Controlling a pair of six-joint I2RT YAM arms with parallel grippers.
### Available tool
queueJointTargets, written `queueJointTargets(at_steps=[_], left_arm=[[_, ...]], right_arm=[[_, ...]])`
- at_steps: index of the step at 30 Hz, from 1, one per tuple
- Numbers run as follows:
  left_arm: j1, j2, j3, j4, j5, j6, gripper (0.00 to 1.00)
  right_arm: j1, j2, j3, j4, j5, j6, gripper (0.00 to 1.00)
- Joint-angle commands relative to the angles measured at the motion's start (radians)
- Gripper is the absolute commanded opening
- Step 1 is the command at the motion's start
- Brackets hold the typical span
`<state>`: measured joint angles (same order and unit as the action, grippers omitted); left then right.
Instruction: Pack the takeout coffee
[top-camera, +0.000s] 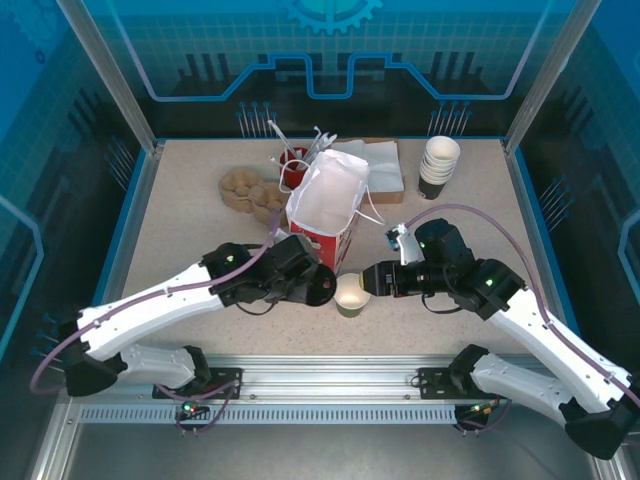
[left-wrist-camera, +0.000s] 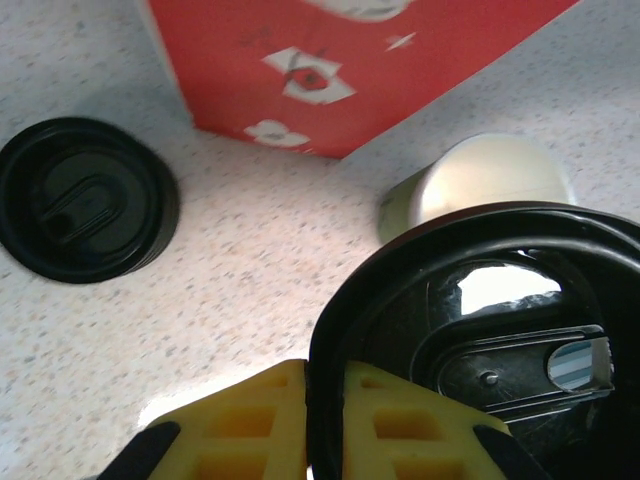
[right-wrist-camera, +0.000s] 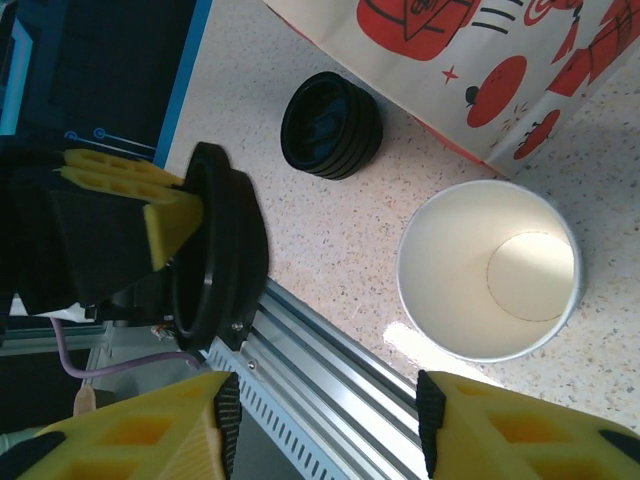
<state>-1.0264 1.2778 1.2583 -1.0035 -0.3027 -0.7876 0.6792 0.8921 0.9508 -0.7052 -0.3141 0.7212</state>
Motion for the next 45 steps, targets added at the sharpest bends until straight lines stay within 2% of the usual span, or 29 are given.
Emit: queueJointTargets(at_steps=[1,9,14,30,33,41,43,45], left_arm=[[-0.016,0.062,0.076,0.057,-0.013,0.001,0.15],[-0.052,0.190,0.196,0.101,0.013,0.020,0.15],[-0.063,0.218,0.223,0.126,0.028,0.022,0.15],[-0.072,0.262,0.262,0.121,0.043,0.039,0.15],[-0.074,0.269,0.269,0.122,0.045,0.043,0.14],[-0.077,0.263,0.275,0.156,0.066,0.060,0.15],[-0.077,0.255,0.273,0.176,0.077,0.075,0.19],[-0.077,0.241,0.264,0.208,0.100,0.104,0.29]], right_arm=[[-0.011,-0.008,0.042,-0.023,-0.036,-0.017,0.54],[-0.012,-0.023,0.046,-0.085,0.052,-0.019,0.55],[-0.015,-0.025,0.050,-0.105,0.097,-0.019,0.55],[-0.061,-0.019,0.045,-0.101,0.109,-0.019,0.43],[-0.068,-0.010,0.045,-0.096,0.094,-0.020,0.37],[-0.092,-0.004,0.051,-0.103,0.071,-0.010,0.09],[-0.101,-0.007,0.051,-0.109,0.066,-0.004,0.04],[-0.121,-0.008,0.054,-0.127,0.058,0.000,0.00]])
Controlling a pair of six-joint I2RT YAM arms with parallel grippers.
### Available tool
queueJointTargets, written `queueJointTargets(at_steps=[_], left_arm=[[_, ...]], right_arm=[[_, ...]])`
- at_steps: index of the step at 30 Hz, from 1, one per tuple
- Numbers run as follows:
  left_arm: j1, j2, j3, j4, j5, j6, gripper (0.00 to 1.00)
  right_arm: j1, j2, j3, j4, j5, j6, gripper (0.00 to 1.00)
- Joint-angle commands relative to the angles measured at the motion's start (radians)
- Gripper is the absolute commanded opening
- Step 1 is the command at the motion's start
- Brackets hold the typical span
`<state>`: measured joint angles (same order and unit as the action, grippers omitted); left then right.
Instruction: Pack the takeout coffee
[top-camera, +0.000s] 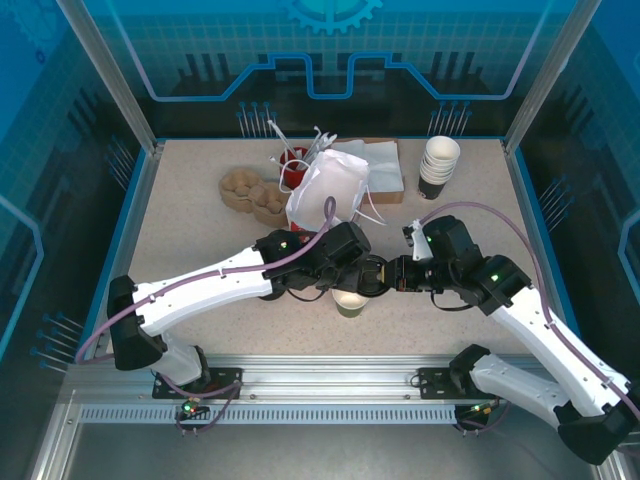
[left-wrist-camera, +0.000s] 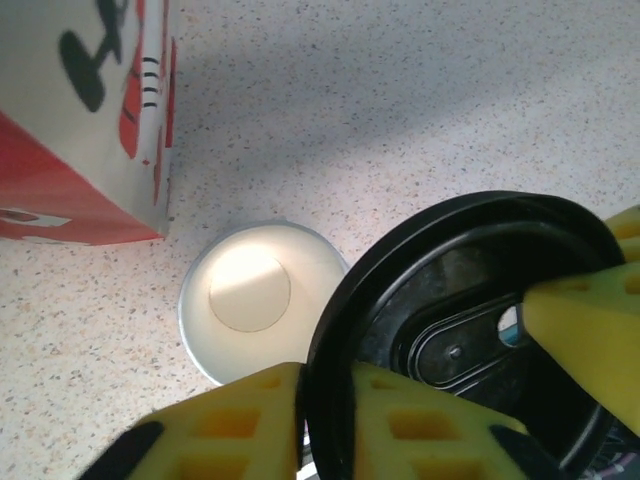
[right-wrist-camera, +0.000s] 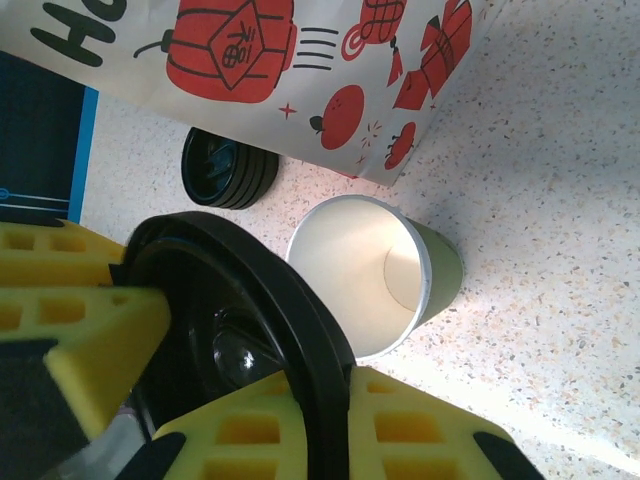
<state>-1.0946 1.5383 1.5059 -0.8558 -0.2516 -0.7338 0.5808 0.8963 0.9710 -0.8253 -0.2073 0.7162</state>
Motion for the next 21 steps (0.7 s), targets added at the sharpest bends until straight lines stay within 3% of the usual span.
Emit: queueJointTargets(at_steps=[1,5,9,14,21], left_arm=[[-0.010,-0.030,0.009,0.077,0.060,0.068,0.34],[-0.013,-0.091,-0.035,0.163,0.063,0.149,0.47],[-0.028,-0.131,-0.036,0.219,0.066,0.310,0.57],[-0.046,-0.153,-0.030,0.266,0.076,0.566,0.63],[-0.049,-0.196,-0.137,0.395,0.116,0.958,0.62]], right_arm=[[-0.036,-0.012,0.036,-0.018,-0.056,0.005,0.00],[-0.108,-0.007,0.048,-0.091,-0.095,-0.014,0.00],[-0.199,0.013,0.066,-0.186,-0.172,-0.046,0.00],[-0.269,0.050,0.081,-0.292,-0.250,-0.114,0.00],[-0.329,0.071,0.079,-0.384,-0.362,-0.192,0.00]])
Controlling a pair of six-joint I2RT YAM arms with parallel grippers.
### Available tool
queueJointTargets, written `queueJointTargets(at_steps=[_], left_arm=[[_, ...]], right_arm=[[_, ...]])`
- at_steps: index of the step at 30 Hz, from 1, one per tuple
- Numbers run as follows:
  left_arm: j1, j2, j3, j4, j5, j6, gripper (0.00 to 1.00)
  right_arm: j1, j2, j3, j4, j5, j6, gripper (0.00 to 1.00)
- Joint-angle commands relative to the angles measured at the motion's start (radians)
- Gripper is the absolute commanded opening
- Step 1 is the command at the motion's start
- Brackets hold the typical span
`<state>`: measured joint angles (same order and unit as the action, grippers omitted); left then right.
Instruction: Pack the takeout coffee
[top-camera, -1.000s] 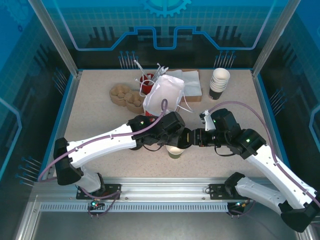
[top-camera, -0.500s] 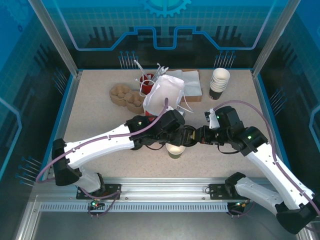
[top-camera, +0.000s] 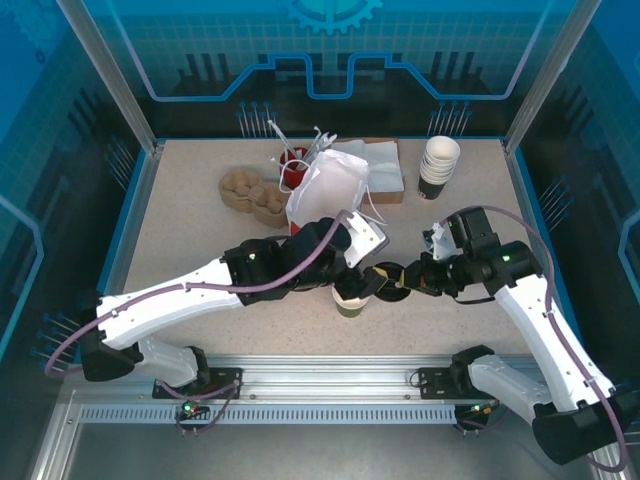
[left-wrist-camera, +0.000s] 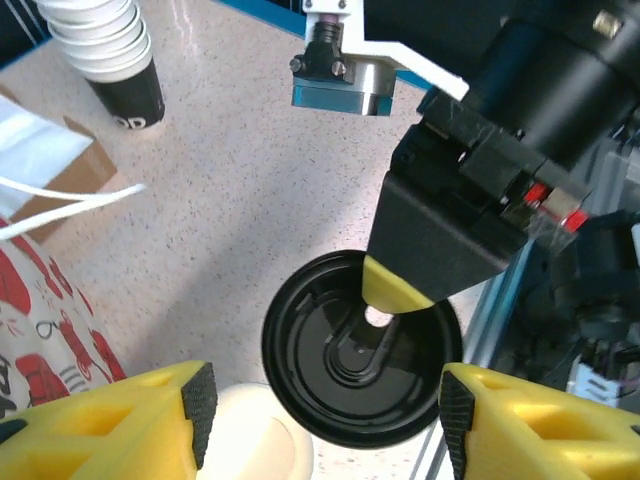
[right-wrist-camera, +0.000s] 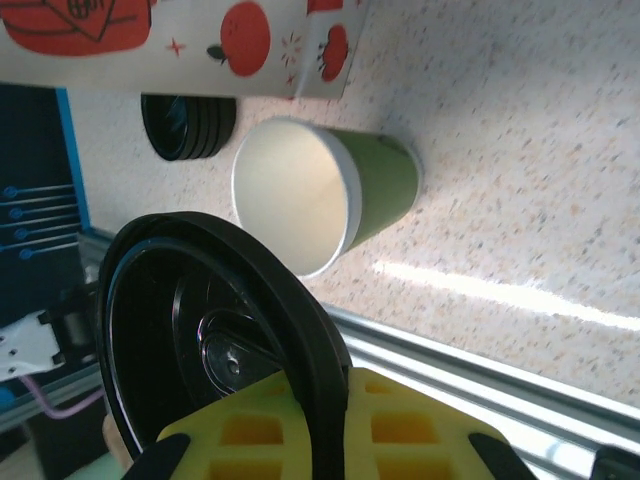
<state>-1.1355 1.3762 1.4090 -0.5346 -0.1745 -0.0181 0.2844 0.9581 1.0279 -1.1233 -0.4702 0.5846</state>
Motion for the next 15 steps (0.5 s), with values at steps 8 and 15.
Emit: queueJointTargets(at_steps=[8,15], left_arm=[[-0.008,-0.087,-0.166,0.156,0.193,0.609,0.66],[-0.007,-0.054,-0.173,0.096,0.175,0.776,0.65]], right_arm=[[-0.113,0.056,-0.006,-0.138,-0.225,-0.113,0.00],[-0.129,0.100,0.043,-0.176,-0.224,-0.141,0.00]])
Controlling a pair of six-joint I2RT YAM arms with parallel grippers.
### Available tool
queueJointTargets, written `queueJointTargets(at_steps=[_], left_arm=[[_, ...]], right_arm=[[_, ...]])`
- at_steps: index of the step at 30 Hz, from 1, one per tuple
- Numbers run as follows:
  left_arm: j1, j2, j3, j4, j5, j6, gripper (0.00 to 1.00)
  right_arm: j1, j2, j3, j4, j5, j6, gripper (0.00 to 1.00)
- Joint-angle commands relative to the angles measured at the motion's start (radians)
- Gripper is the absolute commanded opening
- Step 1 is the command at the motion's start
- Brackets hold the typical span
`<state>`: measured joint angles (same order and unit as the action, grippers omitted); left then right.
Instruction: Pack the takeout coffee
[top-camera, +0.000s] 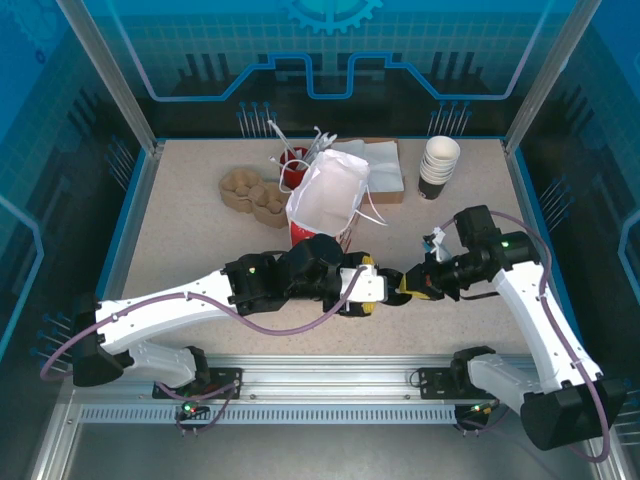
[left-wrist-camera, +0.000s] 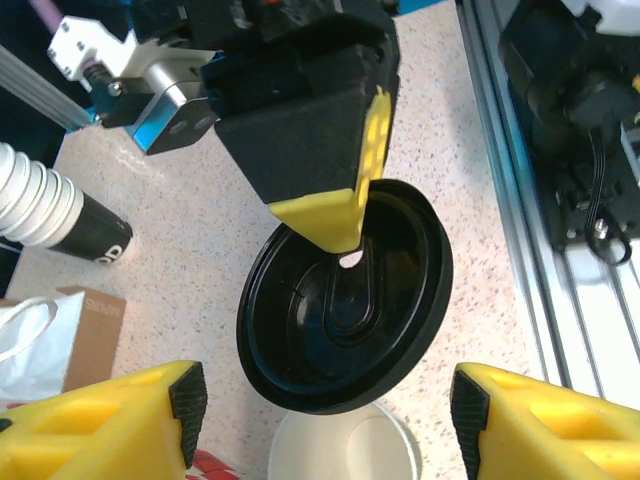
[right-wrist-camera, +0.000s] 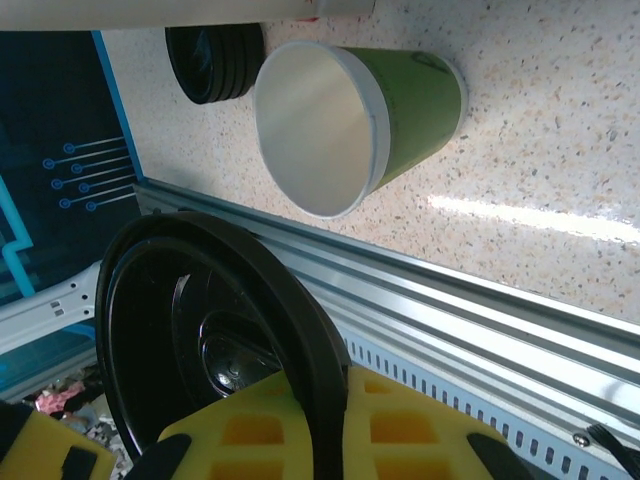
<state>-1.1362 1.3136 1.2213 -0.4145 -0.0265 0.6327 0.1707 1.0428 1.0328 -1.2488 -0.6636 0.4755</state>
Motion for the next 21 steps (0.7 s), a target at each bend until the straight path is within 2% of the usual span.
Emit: queueJointTargets(at_steps=[1,3,12,18,21], left_arm=[[-0.007,0.019,0.026,-0.031,0.012,0.130,0.61],[-0.007,0.032,0.041,-0.039,0.002,0.138,0.56],[-0.007,0.048,0.034,-0.036,-0.012,0.219,0.51],[-0.006,0.065,0.038,0.001,-0.037,0.234,0.39],[-0.006,0.064,0.020,0.045,-0.040,0.251,0.37]], right_arm=[[-0.015,0.020,0.045,-0.056,-0.027,-0.031,0.00],[-0.016,0.023,0.050,-0.055,-0.034,-0.034,0.00],[-0.016,0.043,0.042,-0.061,-0.064,-0.041,0.00],[-0.016,0.045,0.038,-0.061,-0.074,-0.045,0.00],[-0.016,0.048,0.038,-0.065,-0.076,-0.048,0.00]])
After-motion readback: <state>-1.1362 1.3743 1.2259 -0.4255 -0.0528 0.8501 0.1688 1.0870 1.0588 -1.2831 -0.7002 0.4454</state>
